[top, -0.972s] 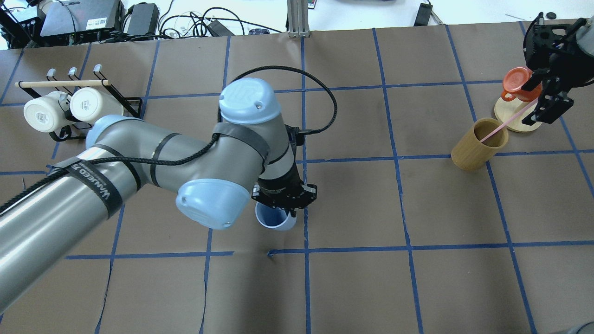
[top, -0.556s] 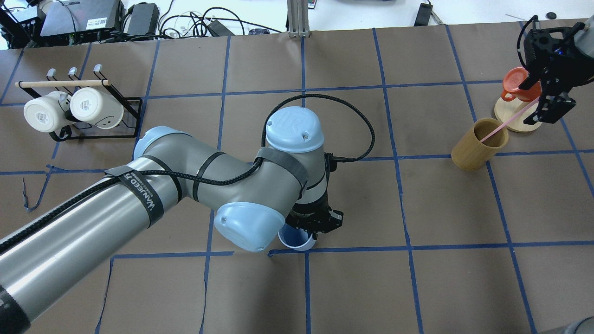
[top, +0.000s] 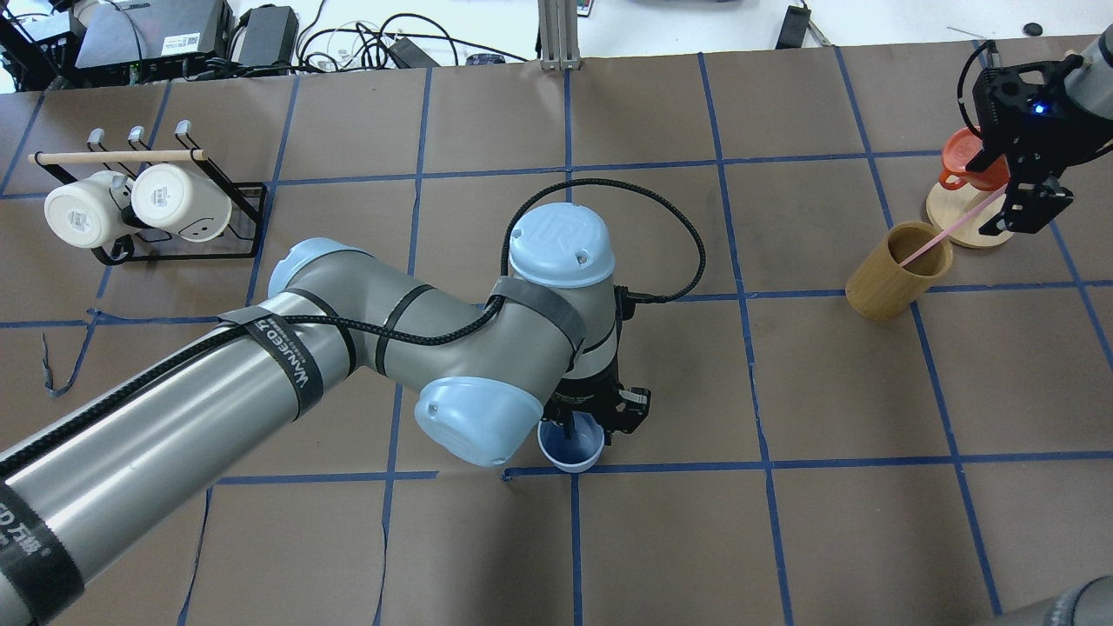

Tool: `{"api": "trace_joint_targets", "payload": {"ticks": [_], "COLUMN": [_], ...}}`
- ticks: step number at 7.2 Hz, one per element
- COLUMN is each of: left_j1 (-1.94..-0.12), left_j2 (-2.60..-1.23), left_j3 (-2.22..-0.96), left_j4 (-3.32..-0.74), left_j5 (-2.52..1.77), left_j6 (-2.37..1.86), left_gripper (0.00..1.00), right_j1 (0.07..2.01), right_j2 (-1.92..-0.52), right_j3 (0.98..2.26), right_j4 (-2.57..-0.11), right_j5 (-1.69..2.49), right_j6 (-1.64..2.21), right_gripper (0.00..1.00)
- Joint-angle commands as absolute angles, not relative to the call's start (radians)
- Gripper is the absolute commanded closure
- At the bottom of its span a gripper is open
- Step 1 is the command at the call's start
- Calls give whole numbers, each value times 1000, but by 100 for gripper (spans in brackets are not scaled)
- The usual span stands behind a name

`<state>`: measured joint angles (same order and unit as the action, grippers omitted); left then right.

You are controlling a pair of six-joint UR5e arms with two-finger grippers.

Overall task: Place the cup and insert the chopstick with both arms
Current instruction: 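Release the blue cup upright and raise the left gripper back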

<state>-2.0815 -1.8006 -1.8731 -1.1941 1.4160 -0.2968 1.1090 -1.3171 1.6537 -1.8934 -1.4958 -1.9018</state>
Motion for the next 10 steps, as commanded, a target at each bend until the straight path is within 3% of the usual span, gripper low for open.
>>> {"api": "trace_joint_targets", "payload": {"ticks": [1, 2, 3, 5, 8, 10], "left_j1": [-2008, -1962, -1904, -1772, -1654, -1637], "left_j2": [-1758, -1725, -1682, -1610, -1546, -1546], "left_j3": [-1826, -1780, -1711, -1584, -1577, -1578], "left_j4": [-1230, -1303, -1400, -1598, -1535, -1457], "left_j5": [1420, 1419, 1420, 1440, 1560, 1563], "left_j6": [-285, -267, -229, -175, -124, -92], "left_gripper": [2, 2, 2, 3, 3, 2], "right_j1": [1109, 1108, 1109, 1117, 1118, 1118], "right_j2": [-1312, -1313, -1315, -1327, -1327, -1328], "right_j3": [1654, 1654, 1652, 1651, 1652, 1651], "right_j4": [-1894, -1894, -1893, -1872, -1847, -1815], "right_j5": [-1519, -1576, -1598, -1586, -1586, -1598], "right_j6": [-1898, -1890, -1885, -1829, -1822, -1824], "right_gripper": [35, 58, 65, 67, 70, 88]}}
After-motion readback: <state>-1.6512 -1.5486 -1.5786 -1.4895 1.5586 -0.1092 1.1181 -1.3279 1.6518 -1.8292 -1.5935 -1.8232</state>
